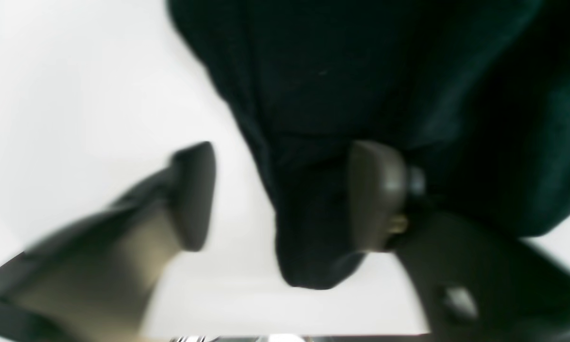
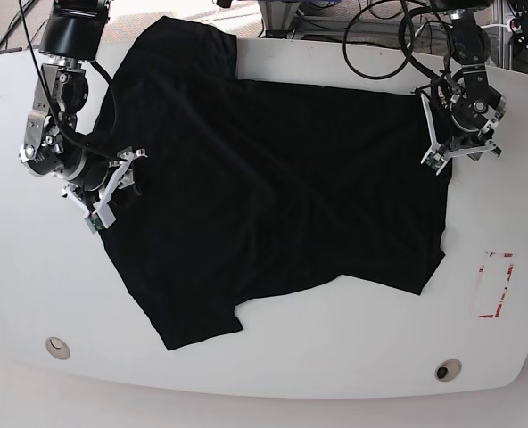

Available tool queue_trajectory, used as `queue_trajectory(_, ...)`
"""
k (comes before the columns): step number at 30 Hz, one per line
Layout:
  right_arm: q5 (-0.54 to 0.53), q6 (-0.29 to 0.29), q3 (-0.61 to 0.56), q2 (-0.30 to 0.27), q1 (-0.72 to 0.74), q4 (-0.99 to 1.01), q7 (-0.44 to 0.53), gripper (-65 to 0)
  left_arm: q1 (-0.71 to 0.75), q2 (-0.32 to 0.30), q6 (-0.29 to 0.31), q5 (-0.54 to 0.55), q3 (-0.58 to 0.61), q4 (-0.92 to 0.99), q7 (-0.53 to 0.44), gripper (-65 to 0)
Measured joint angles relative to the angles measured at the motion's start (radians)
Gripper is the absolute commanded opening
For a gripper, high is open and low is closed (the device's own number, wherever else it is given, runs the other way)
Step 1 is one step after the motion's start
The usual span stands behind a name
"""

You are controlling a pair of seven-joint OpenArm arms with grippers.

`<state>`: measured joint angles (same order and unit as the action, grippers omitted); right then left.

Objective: Layout the t-shirt on the table in an organized manner, then fold the t-shirt properly
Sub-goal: 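Pull the shirt shoulders apart with both grippers, spreading it flat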

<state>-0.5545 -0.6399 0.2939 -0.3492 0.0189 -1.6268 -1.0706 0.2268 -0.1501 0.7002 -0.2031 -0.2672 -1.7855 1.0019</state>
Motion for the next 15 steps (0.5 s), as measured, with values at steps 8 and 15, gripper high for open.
queue_trajectory(8, -0.003, 0.0, 0.051, 0.008, 0.0, 0.0, 0.0, -35.0, -0.011, -0.003, -0.003, 0.003, 0.001, 0.03, -0.008, -38.2)
queue_trajectory(15, 0.0, 0.0, 0.082, -0.003, 0.0, 0.0, 0.0, -35.0, -0.01, -0.003, -0.004, 0.002, 0.001, 0.03, -0.008, -38.1)
